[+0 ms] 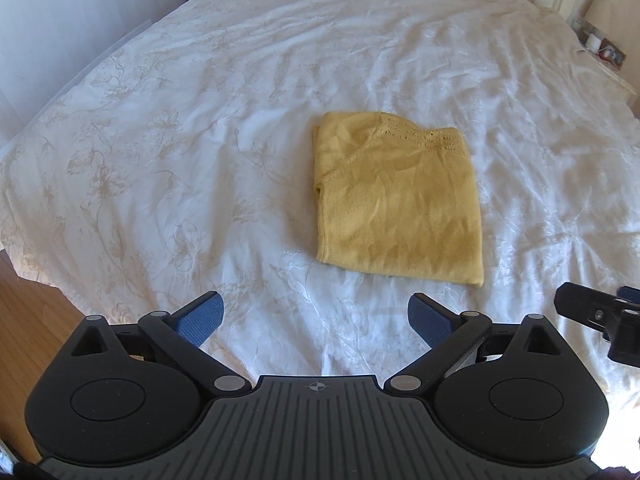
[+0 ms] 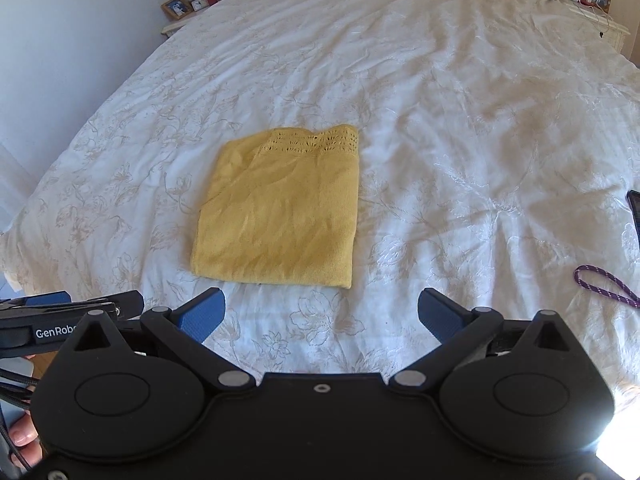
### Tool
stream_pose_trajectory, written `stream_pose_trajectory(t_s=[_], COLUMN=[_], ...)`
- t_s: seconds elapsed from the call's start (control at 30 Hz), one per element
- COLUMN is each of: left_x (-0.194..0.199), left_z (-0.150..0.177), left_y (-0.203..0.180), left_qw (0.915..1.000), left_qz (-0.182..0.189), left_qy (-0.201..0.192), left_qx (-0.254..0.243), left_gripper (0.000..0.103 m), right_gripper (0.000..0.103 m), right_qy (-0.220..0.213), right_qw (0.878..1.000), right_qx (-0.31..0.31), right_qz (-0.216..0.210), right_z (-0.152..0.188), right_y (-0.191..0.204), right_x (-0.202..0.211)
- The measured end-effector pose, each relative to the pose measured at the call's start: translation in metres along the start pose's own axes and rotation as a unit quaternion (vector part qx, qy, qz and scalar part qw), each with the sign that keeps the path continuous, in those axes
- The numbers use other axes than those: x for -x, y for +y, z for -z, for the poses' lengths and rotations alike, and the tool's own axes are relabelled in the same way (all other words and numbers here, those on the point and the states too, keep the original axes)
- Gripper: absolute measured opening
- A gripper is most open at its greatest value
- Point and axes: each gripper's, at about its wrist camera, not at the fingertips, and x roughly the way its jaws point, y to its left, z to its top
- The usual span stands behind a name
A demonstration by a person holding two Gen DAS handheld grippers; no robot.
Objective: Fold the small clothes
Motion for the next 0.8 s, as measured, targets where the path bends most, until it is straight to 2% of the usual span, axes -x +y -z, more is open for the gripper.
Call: stream_pose_trajectory(t_s=[0.33,0.8], left_x=[0.007,0.011], left_z=[0.004,0.008], left_y=[-0.005,-0.007], left_qw=[1.0000,1.0000], left_qz=[0.008,0.005], left_qy=[-0.001,0.000], left_qx=[-0.003,-0.002], left_gripper=[0.100,0.100], right_gripper=[0.102,0.102], right_qy=[-0.016,-0.013], right_qw=[1.000,1.000], right_qx=[0.000,0.000], right_qz=[0.000,-0.006], right_z=[-0.002,0.000], right_y=[0.001,0.001], right_x=[0.009,0.010])
